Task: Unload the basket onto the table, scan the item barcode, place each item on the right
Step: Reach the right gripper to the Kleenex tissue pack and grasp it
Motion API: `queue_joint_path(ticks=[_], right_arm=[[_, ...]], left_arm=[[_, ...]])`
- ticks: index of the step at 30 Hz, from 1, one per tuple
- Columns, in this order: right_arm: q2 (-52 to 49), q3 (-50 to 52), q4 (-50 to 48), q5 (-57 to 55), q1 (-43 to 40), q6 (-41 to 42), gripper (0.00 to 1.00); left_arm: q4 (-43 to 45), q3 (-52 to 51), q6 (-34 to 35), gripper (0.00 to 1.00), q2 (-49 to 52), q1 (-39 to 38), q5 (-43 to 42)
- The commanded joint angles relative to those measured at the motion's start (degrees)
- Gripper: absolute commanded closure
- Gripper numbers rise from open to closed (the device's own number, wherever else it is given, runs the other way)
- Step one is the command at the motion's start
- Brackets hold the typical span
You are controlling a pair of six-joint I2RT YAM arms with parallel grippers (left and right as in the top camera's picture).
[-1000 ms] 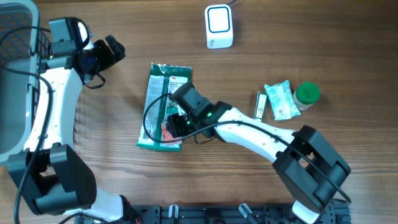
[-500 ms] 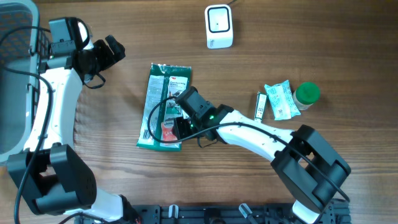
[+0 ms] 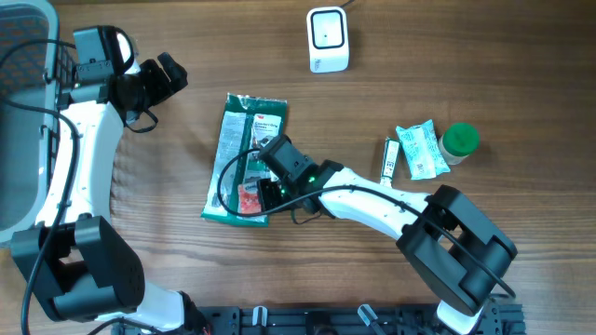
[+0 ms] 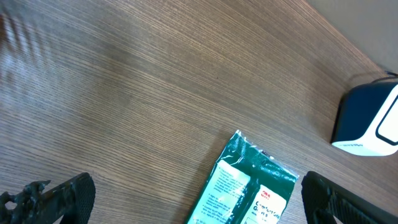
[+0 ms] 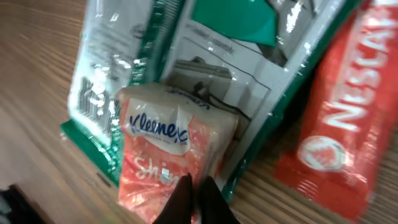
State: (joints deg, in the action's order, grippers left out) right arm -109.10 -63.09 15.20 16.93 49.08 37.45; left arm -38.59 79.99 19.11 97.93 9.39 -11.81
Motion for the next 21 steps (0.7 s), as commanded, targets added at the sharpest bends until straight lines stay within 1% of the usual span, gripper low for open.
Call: queue_joint_path(ticks=[1, 2, 3, 4, 5, 6, 7, 10, 12, 13, 15, 17, 18, 21], right_arm=[[0.7, 0.52, -2.84, 10.34, -2.38, -1.9, 0.96], [1.33, 0.52, -2.93, 11.87, -3.32, -1.88, 0.94], [1.88, 0.52, -2.62, 12.37, -4.26, -1.88, 0.89], [2.25, 0.52, -1.81, 12.59, -5.29, -1.92, 0.88], [2.25, 0.52, -1.36, 12.76, -5.73, -1.97, 0.91], [2.23, 0.55, -0.68, 12.74, -6.16, -3.1, 0.96], [2.23, 0.55, -0.66, 12.74, -6.21, -4.76, 0.96], [2.32, 0.52, -1.51, 13.16, -6.25, -5.75, 0.95], [2.29, 0.55, -1.4, 13.14, -6.25, -5.73, 0.74], [2.29, 0.55, -1.25, 13.11, -6.23, -5.75, 0.7], [2.27, 0.55, -1.27, 12.74, -5.9, -5.68, 0.68], [2.27, 0.55, -1.11, 10.12, -5.03, -5.31, 0.63], [2.25, 0.55, -0.98, 8.72, -4.55, -5.29, 0.62], [1.64, 0.55, -1.11, 4.52, -2.82, -4.35, 0.61]], left_arm=[[0.15, -0.2, -1.14, 0.0, 0.33, 0.11, -0.09], [0.15, -0.2, -1.14, 0.0, 0.33, 0.11, -0.09], [0.15, -0.2, -1.14, 0.0, 0.33, 0.11, -0.09], [0.15, -0.2, -1.14, 0.0, 0.33, 0.11, -0.09], [0.15, -0.2, -1.14, 0.0, 0.33, 0.11, -0.09], [0.15, -0.2, -1.14, 0.0, 0.33, 0.11, -0.09], [0.15, -0.2, -1.14, 0.0, 0.33, 0.11, -0.09], [0.15, -0.2, -1.14, 0.0, 0.33, 0.11, -0.09], [0.15, -0.2, -1.14, 0.0, 0.33, 0.11, -0.09], [0.15, -0.2, -1.14, 0.0, 0.33, 0.11, -0.09], [0.15, -0.2, -1.14, 0.0, 0.33, 0.11, -0.09], [0.15, -0.2, -1.14, 0.0, 0.33, 0.11, -0.09], [0.15, -0.2, -1.14, 0.0, 0.33, 0.11, -0.09], [0.15, -0.2, -1.14, 0.0, 0.33, 0.11, -0.09]])
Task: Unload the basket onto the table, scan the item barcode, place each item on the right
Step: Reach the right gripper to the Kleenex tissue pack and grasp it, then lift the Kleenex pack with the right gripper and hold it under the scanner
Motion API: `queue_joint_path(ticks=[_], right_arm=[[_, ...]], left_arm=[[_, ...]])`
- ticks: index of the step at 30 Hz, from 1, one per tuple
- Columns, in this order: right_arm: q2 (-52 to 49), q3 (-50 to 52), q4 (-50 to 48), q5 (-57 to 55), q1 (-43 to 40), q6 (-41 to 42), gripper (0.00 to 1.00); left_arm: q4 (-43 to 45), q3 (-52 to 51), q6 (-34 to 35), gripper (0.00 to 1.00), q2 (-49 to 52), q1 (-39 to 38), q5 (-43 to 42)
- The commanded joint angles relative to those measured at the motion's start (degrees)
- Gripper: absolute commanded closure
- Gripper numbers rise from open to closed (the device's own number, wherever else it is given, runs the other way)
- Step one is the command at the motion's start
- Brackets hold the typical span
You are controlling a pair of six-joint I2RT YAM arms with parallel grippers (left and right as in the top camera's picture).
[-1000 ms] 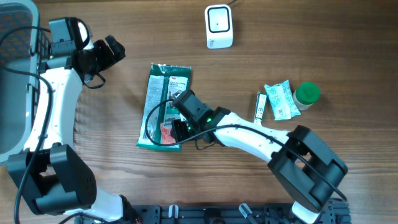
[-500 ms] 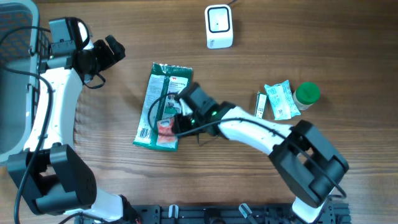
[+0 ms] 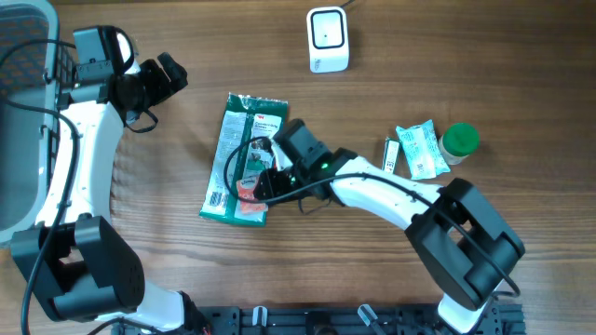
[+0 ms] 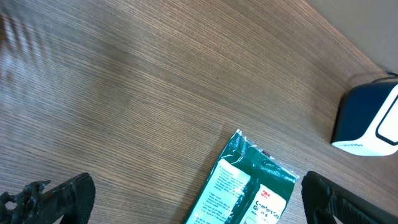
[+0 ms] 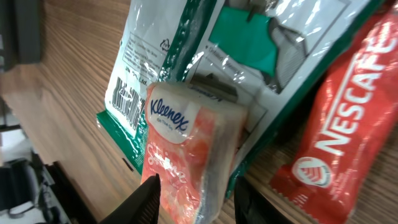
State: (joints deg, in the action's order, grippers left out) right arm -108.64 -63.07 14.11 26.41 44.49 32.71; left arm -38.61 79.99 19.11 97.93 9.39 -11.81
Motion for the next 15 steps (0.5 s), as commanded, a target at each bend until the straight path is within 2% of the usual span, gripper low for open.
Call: queue_joint_path(ticks=[1, 3, 9, 11, 12, 15], right_arm=[[0.74, 0.55, 0.0, -6.86, 2.43, 0.74, 0.61], [0.26, 0.55, -0.17, -8.04, 3.17, 0.76, 0.66], [-2.54, 0.55, -0.9, -8.66, 3.34, 2.25, 0.67], [-4.09, 0.55, -1.81, -7.48, 3.34, 2.45, 0.74], [-4.31, 0.55, -2.45, -6.86, 3.34, 2.43, 0.8], [-3.04, 0.5, -2.86, -6.49, 2.82, 2.43, 0.84]], left_arm=[[0.17, -0.2, -1.14, 0.0, 0.33, 0.11, -0.09], [0.17, -0.2, -1.14, 0.0, 0.33, 0.11, -0.09], [0.17, -0.2, -1.14, 0.0, 0.33, 0.11, -0.09], [0.17, -0.2, -1.14, 0.0, 0.33, 0.11, -0.09], [0.17, -0.2, -1.14, 0.0, 0.33, 0.11, -0.09], [0.17, -0.2, -1.14, 0.0, 0.33, 0.11, -0.09]])
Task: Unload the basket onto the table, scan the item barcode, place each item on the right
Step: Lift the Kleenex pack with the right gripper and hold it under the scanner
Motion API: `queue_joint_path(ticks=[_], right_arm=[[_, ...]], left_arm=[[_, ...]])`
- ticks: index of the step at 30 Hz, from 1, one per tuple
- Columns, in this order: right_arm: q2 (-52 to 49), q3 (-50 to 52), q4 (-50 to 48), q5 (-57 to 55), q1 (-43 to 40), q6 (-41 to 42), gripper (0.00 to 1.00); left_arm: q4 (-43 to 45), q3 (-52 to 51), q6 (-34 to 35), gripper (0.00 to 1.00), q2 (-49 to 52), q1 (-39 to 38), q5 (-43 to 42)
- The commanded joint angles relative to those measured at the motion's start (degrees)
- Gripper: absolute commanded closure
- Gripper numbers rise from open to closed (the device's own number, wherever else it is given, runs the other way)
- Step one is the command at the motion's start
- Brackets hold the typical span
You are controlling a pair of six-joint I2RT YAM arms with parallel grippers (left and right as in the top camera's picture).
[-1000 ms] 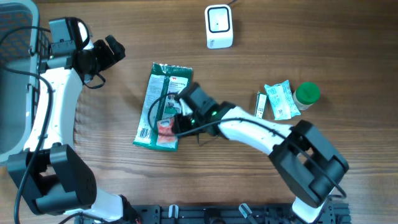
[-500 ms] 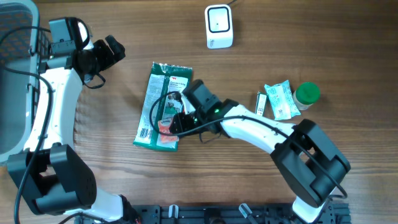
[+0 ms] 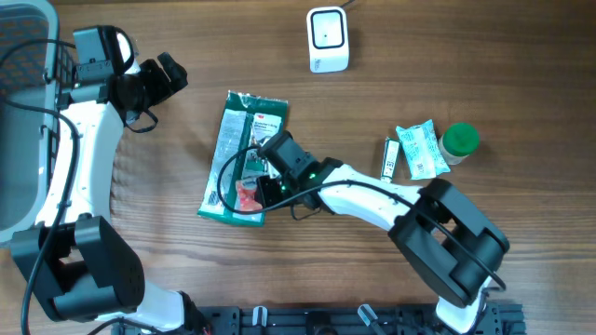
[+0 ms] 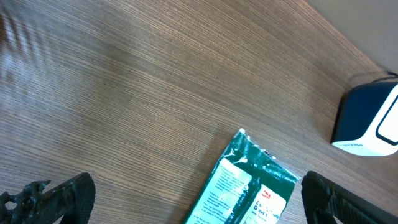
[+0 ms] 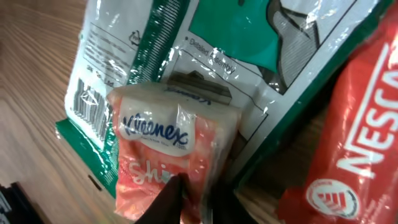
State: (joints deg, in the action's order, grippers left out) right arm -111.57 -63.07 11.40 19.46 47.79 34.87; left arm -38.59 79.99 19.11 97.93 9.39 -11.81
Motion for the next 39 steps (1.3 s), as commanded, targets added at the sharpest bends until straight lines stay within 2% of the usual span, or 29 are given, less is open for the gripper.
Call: queue_joint_path(ticks=[1, 3, 5, 10, 15, 22, 29, 34, 36, 37, 38, 39], right_arm=[[1.57, 0.48, -0.52, 4.39, -1.66, 0.13, 0.83], [4.07, 0.48, -0.9, 12.11, -3.93, -1.11, 0.96], [6.4, 0.5, -2.36, 25.03, -7.48, -5.03, 0.96], [7.98, 0.5, -5.22, 50.42, -15.69, -8.04, 0.96], [7.98, 0.52, -5.14, 72.59, -20.7, -17.9, 0.96], [10.12, 0.52, -4.28, 73.64, -26.47, -18.12, 0.95], [26.73, 0.52, -3.04, 73.61, -36.04, -16.11, 0.96], [30.86, 0.52, -1.11, 73.61, -36.79, -15.21, 0.96], [30.77, 0.52, -1.33, 73.53, -36.79, -19.37, 0.96], [30.77, 0.55, -0.96, 72.19, -36.79, -24.0, 0.96], [30.77, 0.57, -0.07, 67.36, -36.79, -27.19, 0.96], [30.77, 0.57, 2.12, 57.86, -36.72, -28.7, 0.96]], left_arm=[[0.15, -0.2, -1.14, 0.0, 0.33, 0.11, -0.09], [0.17, -0.2, -1.14, 0.0, 0.33, 0.11, -0.09], [0.17, -0.2, -1.14, 0.0, 0.33, 0.11, -0.09], [0.17, -0.2, -1.14, 0.0, 0.33, 0.11, -0.09], [0.17, -0.2, -1.14, 0.0, 0.33, 0.11, -0.09], [0.17, -0.2, -1.14, 0.0, 0.33, 0.11, -0.09], [0.17, -0.2, -1.14, 0.0, 0.33, 0.11, -0.09], [0.17, -0.2, -1.14, 0.0, 0.33, 0.11, -0.09], [0.17, -0.2, -1.14, 0.0, 0.33, 0.11, -0.09], [0.17, -0.2, -1.14, 0.0, 0.33, 0.11, -0.09], [0.17, -0.2, -1.14, 0.0, 0.33, 0.11, -0.09], [0.17, -0.2, -1.14, 0.0, 0.33, 0.11, -0.09]])
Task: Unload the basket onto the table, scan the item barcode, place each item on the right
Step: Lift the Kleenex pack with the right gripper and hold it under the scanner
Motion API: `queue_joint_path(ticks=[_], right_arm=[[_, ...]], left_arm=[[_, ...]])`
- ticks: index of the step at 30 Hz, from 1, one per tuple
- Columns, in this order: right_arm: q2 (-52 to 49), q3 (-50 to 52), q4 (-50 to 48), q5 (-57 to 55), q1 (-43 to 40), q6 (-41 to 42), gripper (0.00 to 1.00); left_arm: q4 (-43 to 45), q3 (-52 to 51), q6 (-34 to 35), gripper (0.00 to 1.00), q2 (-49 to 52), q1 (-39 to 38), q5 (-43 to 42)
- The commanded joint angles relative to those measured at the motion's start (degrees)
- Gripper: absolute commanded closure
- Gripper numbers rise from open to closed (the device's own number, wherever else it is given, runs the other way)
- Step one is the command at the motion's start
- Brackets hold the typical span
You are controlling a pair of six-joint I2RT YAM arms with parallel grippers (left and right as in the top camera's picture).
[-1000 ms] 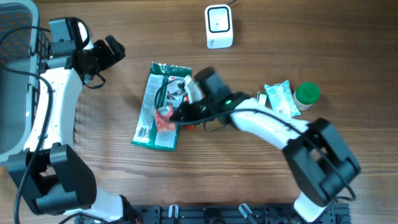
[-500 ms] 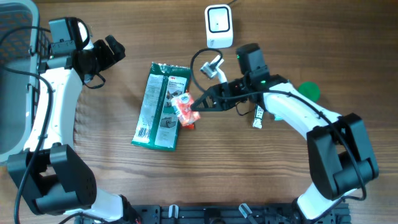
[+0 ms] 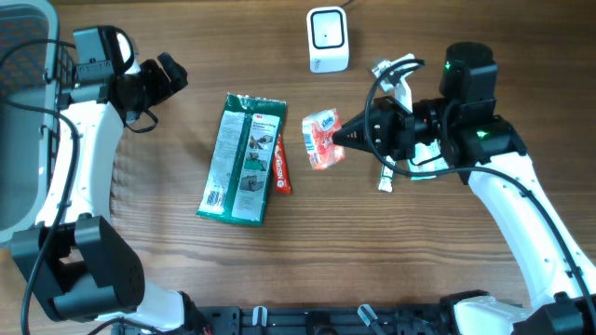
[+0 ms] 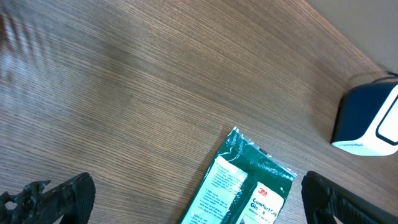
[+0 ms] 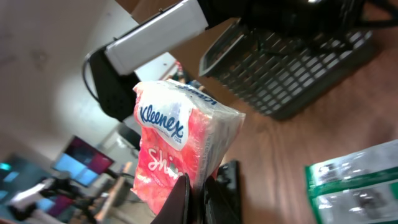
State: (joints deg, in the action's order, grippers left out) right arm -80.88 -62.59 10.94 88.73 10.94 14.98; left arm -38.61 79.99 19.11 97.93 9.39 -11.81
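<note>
A red-and-white Kleenex tissue pack [image 3: 322,140] hangs above the table, right of the green pack, with my right gripper [image 3: 343,140] shut on its end. The right wrist view shows the tissue pack [image 5: 183,140] upright between the closed fingers of the right gripper [image 5: 198,186]. The white barcode scanner [image 3: 328,39] stands at the far middle edge and is seen side-on as a scanner [image 4: 370,121] in the left wrist view. My left gripper [image 3: 172,73] is open and empty at the upper left; its left gripper [image 4: 199,205] fingers stand wide apart.
A green 3M glove pack [image 3: 242,158] lies left of centre with a red Nescafe stick [image 3: 280,172] along its right side. A small white sachet [image 3: 383,180] pokes out under my right arm. A grey basket [image 3: 23,112] stands at the far left.
My right gripper was shut on the tissue pack as it lay on the green pack. It now holds the pack in the air, further right and nearer the scanner. The left arm is unmoved.
My right gripper's tips were together at the tissue pack on the green pack. Then the fingers stood open on either side of it. Then they were shut on it, and now the pack is off the table, right of the green pack.
</note>
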Motion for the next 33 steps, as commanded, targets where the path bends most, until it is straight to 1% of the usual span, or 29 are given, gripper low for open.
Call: queue_joint_path(ticks=[1, 3, 5, 6, 7, 9, 11, 13, 16, 18, 19, 20, 21, 24, 25, 31, 32, 33], right_arm=[[0.07, 0.09, 4.37, -21.75, 0.13, -8.87, 0.96], [0.04, 0.09, 8.92, -44.87, 0.22, -9.11, 0.96], [0.04, 0.09, 12.72, -61.46, 0.83, -13.03, 0.96], [0.04, 0.09, 13.81, -67.67, 1.07, -13.94, 0.96], [0.04, -0.04, 14.12, -71.12, 1.11, -14.6, 0.96], [0.04, -1.75, 14.82, -72.65, 1.09, -14.49, 0.96], [-0.42, -8.41, 19.98, -72.74, 1.11, -14.97, 0.96], [-3.13, -20.39, 28.94, -74.42, 1.38, -15.91, 0.96], [-11.63, -42.23, 42.56, -77.77, 1.84, -20.39, 0.96], [-16.98, -51.65, 47.01, -80.3, 2.8, -22.25, 0.96], [-21.64, -56.74, 47.45, -83.8, 4.31, -25.66, 0.96], [-24.68, -57.13, 44.3, -86.93, 5.92, -29.64, 0.96], [-25.81, -57.07, 42.95, -88.28, 6.56, -31.17, 0.96], [-32.04, -57.07, 36.24, -97.85, 9.68, -35.17, 0.96], [-34.34, -57.07, 33.83, -101.24, 10.75, -37.64, 0.96], [-45.88, -57.07, 20.63, -119.45, 14.21, -52.39, 0.96], [-48.68, -57.07, 16.85, -123.69, 14.58, -55.3, 0.96], [-49.86, -57.07, 15.28, -125.0, 14.67, -56.37, 0.96]], left_arm=[[0.2, -0.2, -1.14, 0.0, 0.33, 0.11, -0.09], [0.2, -0.2, -1.14, 0.0, 0.33, 0.11, -0.09], [0.2, -0.2, -1.14, 0.0, 0.33, 0.11, -0.09], [0.2, -0.2, -1.14, 0.0, 0.33, 0.11, -0.09], [0.2, -0.2, -1.14, 0.0, 0.33, 0.11, -0.09], [0.2, -0.2, -1.14, 0.0, 0.33, 0.11, -0.09], [0.2, -0.2, -1.14, 0.0, 0.33, 0.11, -0.09], [0.2, -0.2, -1.14, 0.0, 0.33, 0.11, -0.09], [0.2, -0.2, -1.14, 0.0, 0.33, 0.11, -0.09], [0.2, -0.2, -1.14, 0.0, 0.33, 0.11, -0.09], [0.2, -0.2, -1.14, 0.0, 0.33, 0.11, -0.09], [0.2, -0.2, -1.14, 0.0, 0.33, 0.11, -0.09], [0.2, -0.2, -1.14, 0.0, 0.33, 0.11, -0.09], [0.2, -0.2, -1.14, 0.0, 0.33, 0.11, -0.09], [0.2, -0.2, -1.14, 0.0, 0.33, 0.11, -0.09], [0.2, -0.2, -1.14, 0.0, 0.33, 0.11, -0.09], [0.2, -0.2, -1.14, 0.0, 0.33, 0.11, -0.09], [0.2, -0.2, -1.14, 0.0, 0.33, 0.11, -0.09]])
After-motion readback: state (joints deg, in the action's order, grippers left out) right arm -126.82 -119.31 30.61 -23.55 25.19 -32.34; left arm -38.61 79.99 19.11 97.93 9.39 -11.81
